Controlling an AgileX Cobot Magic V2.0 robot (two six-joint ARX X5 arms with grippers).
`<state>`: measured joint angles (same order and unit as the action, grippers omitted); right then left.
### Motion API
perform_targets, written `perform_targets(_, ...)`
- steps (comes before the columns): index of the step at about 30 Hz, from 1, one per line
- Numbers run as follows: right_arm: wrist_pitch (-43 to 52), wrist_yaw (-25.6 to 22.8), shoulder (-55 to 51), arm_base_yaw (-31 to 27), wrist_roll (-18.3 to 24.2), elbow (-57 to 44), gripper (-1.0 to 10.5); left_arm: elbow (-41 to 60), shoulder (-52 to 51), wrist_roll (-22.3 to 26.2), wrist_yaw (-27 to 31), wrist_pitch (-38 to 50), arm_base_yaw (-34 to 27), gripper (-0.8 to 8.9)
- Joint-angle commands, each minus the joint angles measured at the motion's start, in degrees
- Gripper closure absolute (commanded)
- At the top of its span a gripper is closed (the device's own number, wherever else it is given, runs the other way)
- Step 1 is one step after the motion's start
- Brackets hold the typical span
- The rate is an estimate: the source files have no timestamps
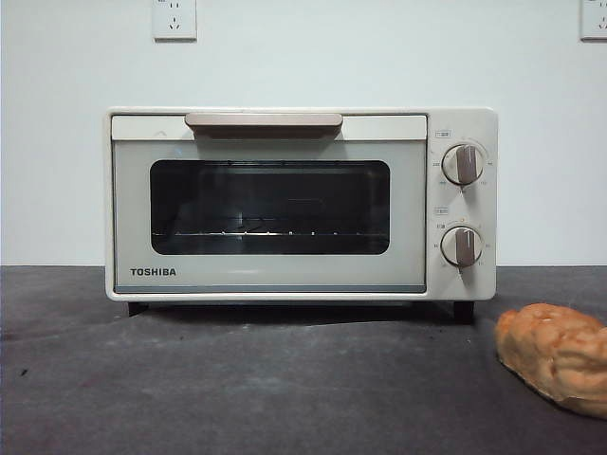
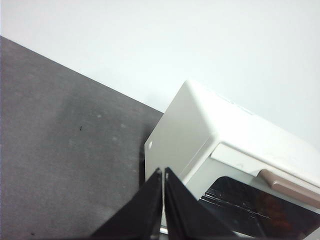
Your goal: The left arm flap open the oven, the right arm pick bread and place it into oven, the left arm flap close the oven
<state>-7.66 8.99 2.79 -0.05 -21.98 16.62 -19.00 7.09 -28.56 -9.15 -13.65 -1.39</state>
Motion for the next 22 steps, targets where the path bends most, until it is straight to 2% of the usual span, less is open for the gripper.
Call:
perform_targets(1,-1.7,0.1,2.7,-0.1,3.2,4.8,9.4,-5.0,3.4,4.2,-0.1,-2.1,-0.1,7.98)
perform_targets(4,-6.7,0.6,7.2,-0.1,7.0,10.7,9.4,-10.7,8.4,8.7,-1.7,-6.3,-0.1,7.98)
perform_targets(11,-21.9,9.4,21.3,-0.1,15.3,24.2,9.4,-23.1,21.8,18.8,-11.1,-16.5,-0.1,7.98)
perform_targets(18,-37.4,17.4,33.8,0.5,21.8,34.9,9.4,-32.3,31.6,26.3,-17.5,-28.4,0.9,7.98)
perform_targets(22,-44.0,18.2,38.4,2.1,24.3,38.3,9.4,-34.6,33.7,28.2,-18.0,-32.9,2.3,7.98)
